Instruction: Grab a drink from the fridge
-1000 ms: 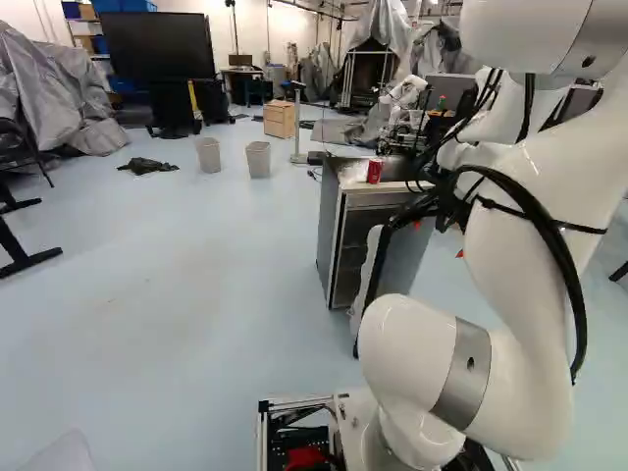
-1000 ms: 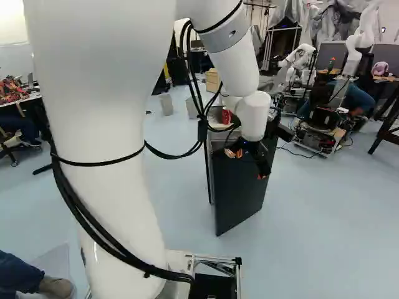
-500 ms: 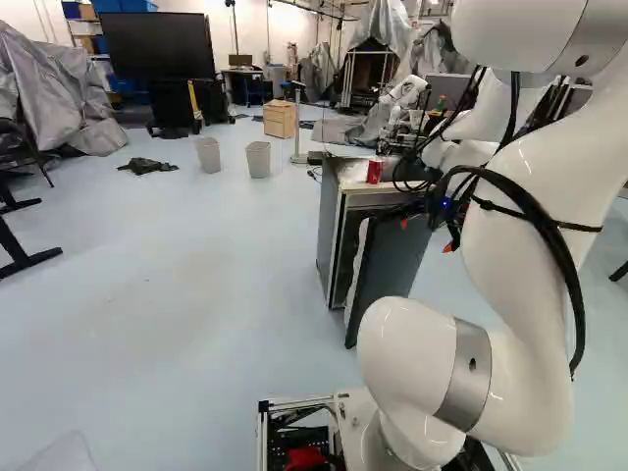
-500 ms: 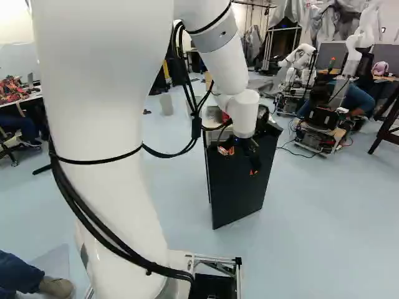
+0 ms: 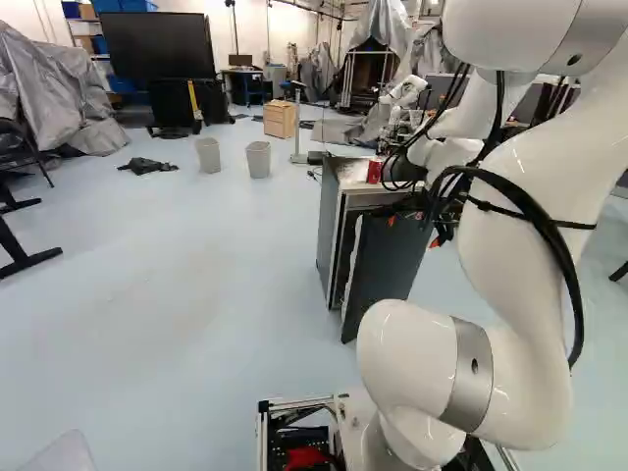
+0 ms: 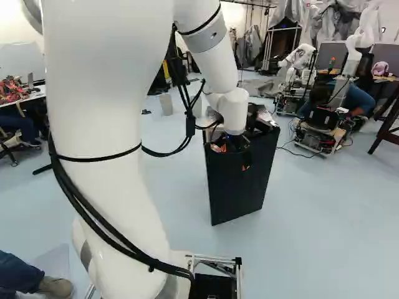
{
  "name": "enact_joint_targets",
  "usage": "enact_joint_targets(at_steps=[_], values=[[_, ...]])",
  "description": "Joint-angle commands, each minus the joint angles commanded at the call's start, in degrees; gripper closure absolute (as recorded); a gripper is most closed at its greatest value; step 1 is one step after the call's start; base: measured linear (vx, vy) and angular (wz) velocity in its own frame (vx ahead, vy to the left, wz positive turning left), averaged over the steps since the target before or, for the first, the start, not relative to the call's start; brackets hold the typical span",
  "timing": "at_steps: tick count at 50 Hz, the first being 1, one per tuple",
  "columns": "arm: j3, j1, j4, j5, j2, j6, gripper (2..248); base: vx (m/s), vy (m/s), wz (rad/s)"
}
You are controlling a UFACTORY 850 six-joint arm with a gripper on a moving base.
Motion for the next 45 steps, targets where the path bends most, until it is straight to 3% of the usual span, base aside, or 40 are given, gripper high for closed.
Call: enact_joint_targets(at_steps=[45], values=[[-2.4, 8.3, 0.0, 0.0, -1.9, 0.0, 3, 0.0, 0.0, 0.0]])
